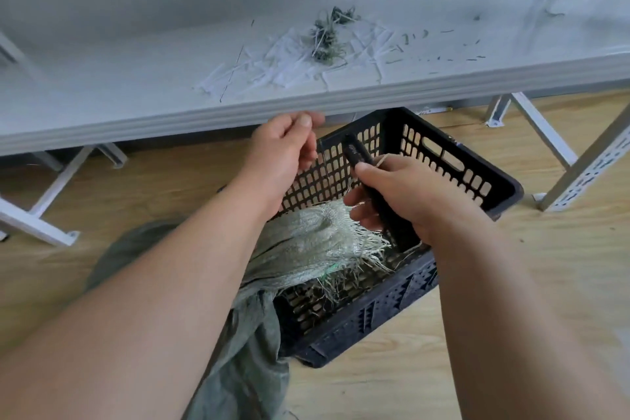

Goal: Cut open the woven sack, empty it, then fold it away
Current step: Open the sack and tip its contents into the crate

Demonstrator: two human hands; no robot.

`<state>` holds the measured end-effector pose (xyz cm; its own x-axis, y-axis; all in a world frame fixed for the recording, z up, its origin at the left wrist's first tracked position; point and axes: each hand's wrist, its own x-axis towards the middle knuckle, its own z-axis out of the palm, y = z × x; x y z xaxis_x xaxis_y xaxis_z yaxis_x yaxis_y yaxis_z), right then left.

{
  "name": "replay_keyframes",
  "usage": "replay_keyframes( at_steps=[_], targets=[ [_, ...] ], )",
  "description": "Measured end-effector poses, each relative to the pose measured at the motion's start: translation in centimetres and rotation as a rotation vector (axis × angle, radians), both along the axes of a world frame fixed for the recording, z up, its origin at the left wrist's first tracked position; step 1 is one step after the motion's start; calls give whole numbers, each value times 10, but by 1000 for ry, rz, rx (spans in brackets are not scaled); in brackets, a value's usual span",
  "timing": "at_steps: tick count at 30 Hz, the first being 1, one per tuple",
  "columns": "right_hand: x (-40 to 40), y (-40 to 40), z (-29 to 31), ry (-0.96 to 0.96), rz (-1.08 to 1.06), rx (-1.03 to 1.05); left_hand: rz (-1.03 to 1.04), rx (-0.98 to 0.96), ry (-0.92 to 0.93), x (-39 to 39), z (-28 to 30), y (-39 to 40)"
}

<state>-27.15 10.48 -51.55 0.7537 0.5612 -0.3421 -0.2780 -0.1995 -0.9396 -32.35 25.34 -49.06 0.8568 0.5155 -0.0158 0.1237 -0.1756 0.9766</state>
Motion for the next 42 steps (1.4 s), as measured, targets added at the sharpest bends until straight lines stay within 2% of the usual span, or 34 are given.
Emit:
replay_keyframes(
  at_steps=[3,7,10,19,23,26,29,32,34,38,42],
  targets=[
    [3,0,2,13,-26,76,61,103,38,4,3,-10],
    [6,-2,3,6,-53,123,-62,138,252,-1,-6,-25],
    [7,-3,3,-18,-52,121,-100,128,319,-2,-10,-30],
    [4,1,4,-17,-15,104,-144,266,257,-5,2,-22],
    [1,-4,8,-77,214,-89,19,340,129,4,18,-13],
    [-1,-10,10,-161,347,-208,132,448,115,10,25,1],
    [2,-12,10,-221,234,-162,170,413,235,6,10,13],
    [2,-11,7,-238,173,-165,-10,525,545,-6,-14,15],
    [0,-8,5,-260,207,-208,-15,581,661,-12,-25,18],
    [-4,1,2,-360,229,-266,186,625,485,-26,-20,31],
    [-18,18,3,-448,221,-261,270,689,345,-49,-9,51]
  ],
)
